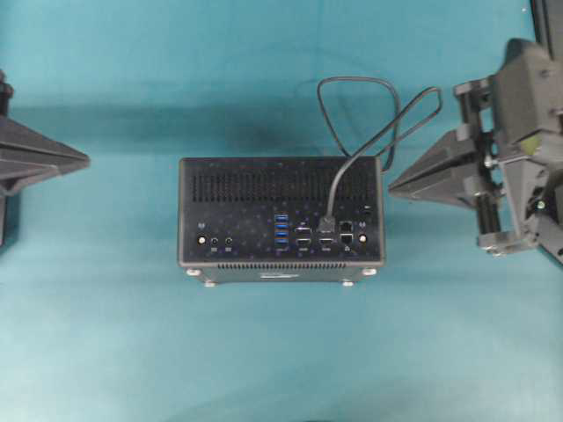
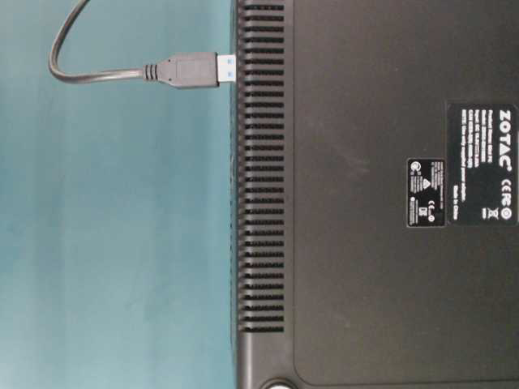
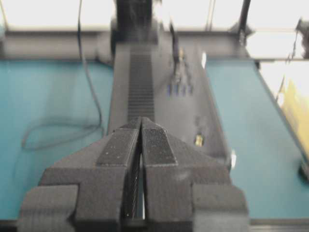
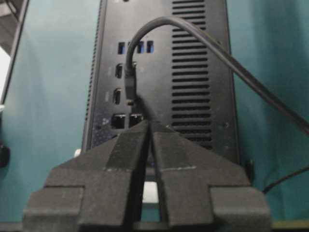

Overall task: Insert the USB into the PC box with both arms.
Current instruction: 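Move the right gripper over the box toward the black USB plug, then lower the right gripper and close it on the USB plug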

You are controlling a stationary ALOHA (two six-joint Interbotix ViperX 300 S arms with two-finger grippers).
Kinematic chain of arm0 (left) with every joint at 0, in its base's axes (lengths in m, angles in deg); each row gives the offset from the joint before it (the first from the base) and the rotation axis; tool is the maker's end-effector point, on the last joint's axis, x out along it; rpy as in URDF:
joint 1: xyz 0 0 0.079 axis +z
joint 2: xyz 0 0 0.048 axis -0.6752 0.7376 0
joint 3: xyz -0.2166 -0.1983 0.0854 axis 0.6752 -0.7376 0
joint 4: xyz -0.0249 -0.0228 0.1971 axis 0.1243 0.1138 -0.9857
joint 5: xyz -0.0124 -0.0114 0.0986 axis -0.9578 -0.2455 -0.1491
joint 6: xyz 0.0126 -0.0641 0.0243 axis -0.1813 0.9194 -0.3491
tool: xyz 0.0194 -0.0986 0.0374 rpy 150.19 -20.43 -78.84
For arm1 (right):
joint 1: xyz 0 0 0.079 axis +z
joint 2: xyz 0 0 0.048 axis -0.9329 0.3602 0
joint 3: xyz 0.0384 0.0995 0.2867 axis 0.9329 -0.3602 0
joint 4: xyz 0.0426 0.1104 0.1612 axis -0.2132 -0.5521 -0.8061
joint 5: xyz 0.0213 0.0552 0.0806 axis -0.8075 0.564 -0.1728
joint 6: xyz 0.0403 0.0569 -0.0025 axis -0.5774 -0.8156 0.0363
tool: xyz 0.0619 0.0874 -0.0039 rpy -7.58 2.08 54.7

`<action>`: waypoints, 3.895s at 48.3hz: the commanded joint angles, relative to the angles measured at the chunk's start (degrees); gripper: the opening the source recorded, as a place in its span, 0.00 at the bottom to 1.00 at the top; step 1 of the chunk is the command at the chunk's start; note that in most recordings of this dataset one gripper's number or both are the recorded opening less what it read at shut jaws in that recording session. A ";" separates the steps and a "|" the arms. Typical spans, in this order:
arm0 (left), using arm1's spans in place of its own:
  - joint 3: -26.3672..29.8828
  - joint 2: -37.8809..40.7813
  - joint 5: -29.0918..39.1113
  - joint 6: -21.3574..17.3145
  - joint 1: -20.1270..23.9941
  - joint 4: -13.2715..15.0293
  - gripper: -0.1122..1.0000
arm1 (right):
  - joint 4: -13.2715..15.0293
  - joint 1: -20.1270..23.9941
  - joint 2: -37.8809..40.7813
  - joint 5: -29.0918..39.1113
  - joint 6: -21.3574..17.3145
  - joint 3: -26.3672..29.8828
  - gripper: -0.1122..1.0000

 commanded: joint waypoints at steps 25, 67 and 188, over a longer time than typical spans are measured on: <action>-1.85 -0.26 -4.92 0.09 -0.79 -0.09 0.10 | 0.09 0.70 8.17 5.10 -4.75 8.00 0.81; -2.55 -0.44 -4.92 0.53 -0.79 -0.09 0.10 | 5.45 3.96 19.25 18.37 -13.97 21.18 0.79; -4.48 -1.93 -4.92 1.14 -1.14 -0.09 0.10 | 21.62 7.38 26.37 22.94 -21.88 31.73 0.23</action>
